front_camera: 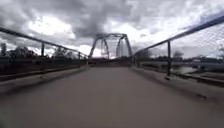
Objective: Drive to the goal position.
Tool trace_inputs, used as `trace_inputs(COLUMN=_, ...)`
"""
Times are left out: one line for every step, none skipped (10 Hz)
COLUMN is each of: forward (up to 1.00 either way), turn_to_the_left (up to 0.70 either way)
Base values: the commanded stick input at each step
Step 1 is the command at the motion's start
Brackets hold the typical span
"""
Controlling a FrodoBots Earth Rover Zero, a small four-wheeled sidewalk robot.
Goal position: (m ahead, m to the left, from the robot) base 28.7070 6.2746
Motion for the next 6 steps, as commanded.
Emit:
trace_inputs(forward=1.0, turn_to_the_left=0.0)
trace_inputs(forward=1.0, turn_to_the_left=0.0)
trace_inputs(forward=1.0, turn_to_the_left=0.0)
trace_inputs(forward=1.0, turn_to_the_left=0.0)
trace_inputs(forward=1.0, turn_to_the_left=0.0)
trace_inputs(forward=1.0, turn_to_the_left=0.0)
